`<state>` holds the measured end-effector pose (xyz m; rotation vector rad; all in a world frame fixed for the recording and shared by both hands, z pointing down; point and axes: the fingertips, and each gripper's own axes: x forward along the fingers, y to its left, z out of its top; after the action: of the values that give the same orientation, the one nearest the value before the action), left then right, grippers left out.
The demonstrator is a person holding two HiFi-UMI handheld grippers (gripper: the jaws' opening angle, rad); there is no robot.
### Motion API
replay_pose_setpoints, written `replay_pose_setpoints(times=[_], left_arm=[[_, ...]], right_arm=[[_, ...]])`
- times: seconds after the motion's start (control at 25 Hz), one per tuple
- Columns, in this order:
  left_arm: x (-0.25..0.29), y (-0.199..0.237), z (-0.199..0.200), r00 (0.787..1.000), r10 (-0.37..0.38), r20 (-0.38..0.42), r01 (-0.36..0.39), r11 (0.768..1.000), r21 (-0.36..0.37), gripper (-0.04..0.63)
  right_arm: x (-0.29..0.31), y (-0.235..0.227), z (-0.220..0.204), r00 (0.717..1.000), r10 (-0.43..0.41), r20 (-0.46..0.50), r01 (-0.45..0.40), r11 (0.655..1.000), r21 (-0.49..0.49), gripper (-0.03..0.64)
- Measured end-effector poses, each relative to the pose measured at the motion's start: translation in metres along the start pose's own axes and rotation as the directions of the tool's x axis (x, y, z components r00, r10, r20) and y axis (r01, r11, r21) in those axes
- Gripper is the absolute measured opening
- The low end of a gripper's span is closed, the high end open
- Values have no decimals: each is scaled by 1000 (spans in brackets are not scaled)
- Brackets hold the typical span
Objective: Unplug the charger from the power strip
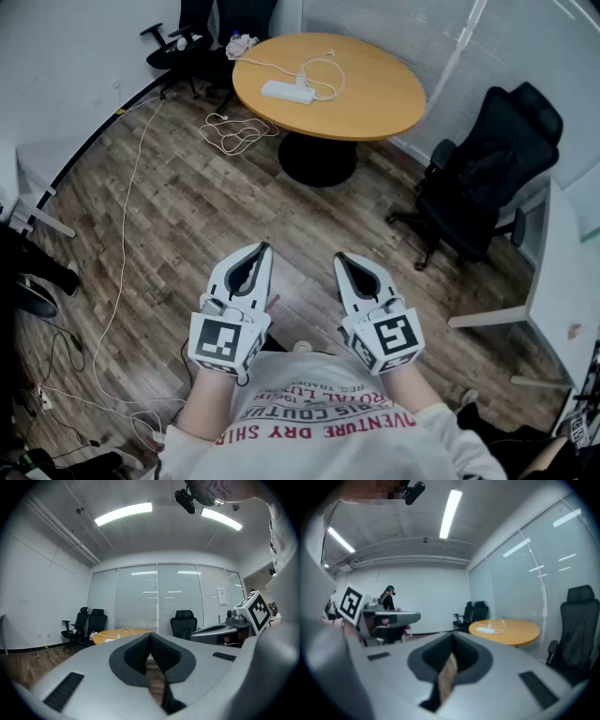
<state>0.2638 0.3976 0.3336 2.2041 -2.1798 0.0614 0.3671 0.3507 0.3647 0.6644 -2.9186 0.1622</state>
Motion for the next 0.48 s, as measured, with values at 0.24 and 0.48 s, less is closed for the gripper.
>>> replay_pose_setpoints(times=[0.24,0.48], left_arm=[[-3,2,4,1000,5,5,-5,1000,-15,34],[5,7,-2,1000,-12,-14,12,1000,-14,34]], right_arm=[[-2,2,5,1000,-3,-1,3,1000,-12,28],[7,-6,-1,999,-33,-18,33,999,32,28]])
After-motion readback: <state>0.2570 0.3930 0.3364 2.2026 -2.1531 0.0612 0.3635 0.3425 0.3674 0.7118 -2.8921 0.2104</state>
